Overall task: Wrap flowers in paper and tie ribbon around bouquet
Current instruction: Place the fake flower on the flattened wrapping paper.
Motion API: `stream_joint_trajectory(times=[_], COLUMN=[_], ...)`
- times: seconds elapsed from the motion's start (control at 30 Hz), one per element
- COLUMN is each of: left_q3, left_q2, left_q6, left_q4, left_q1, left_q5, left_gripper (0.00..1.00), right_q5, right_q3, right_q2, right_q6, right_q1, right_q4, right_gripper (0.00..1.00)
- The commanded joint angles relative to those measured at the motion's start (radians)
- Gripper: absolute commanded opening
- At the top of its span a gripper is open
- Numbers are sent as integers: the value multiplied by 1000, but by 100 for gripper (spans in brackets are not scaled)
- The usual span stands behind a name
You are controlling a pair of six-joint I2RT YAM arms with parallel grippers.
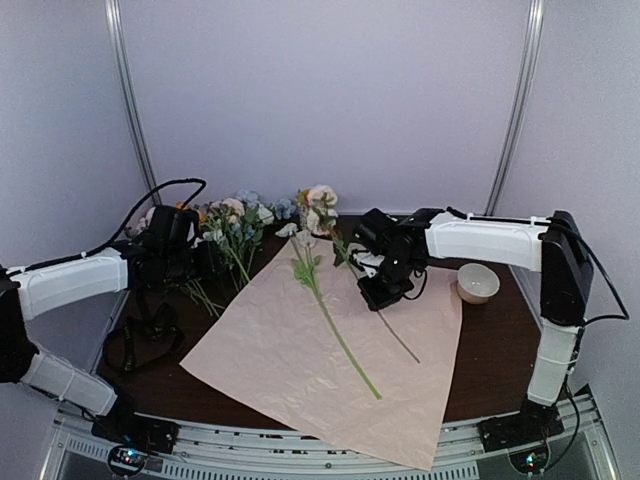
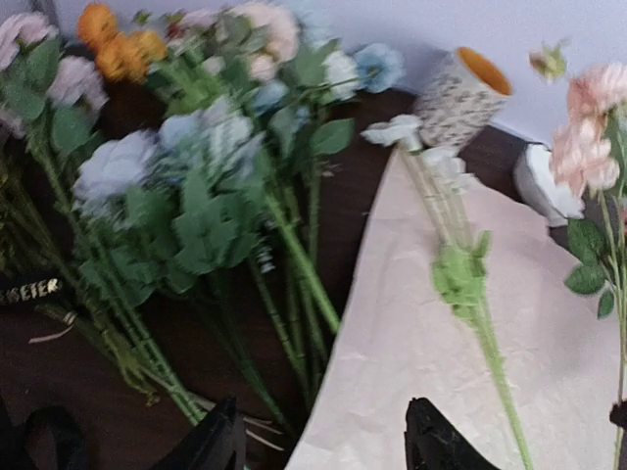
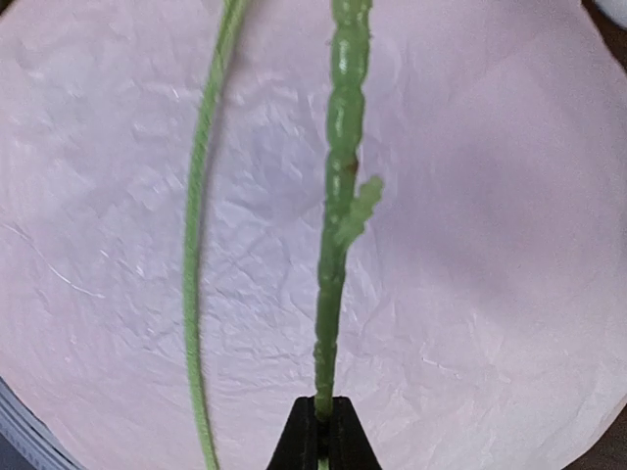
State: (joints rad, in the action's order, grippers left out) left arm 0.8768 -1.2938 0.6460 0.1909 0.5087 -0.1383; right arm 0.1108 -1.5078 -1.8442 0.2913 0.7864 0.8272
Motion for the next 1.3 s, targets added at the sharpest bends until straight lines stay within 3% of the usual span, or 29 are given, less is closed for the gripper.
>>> stream_joint_trajectory(times=[0.0, 0.1, 0.23, 0.37, 0.5, 0.93, 1.13, 1.27], left_q3=[-24, -16, -21, -13, 30, 117, 60, 21], left_q2=[-56, -95, -145, -203, -286, -460, -396, -293], left_q6=[128, 144, 170, 173, 147, 98, 128, 129], left_q4=[116, 110, 89, 67, 54, 58, 39, 48], left_q1=[-54, -93, -140, -176, -197, -223, -223, -223], left_q5=[-72, -64, -41, -27, 0, -2, -30, -70], left_gripper=[59, 57, 51, 49, 47, 28, 0, 0], right_q5=[-53, -50, -49, -77, -103, -112, -115, -115], right_q3=[-23, -44, -64, -55, -37, -20, -21, -21], right_q2=[-63, -103, -119, -98, -75, -69, -61, -58], right_q6=[-63, -53, -41, -40, -39, -39, -41, -41], right_q1=[13, 13, 14, 17, 16, 20, 21, 22], right_q4=[213, 216, 217, 217, 210, 198, 197, 198], right_gripper=[0, 4, 39, 52, 52, 52, 52, 52])
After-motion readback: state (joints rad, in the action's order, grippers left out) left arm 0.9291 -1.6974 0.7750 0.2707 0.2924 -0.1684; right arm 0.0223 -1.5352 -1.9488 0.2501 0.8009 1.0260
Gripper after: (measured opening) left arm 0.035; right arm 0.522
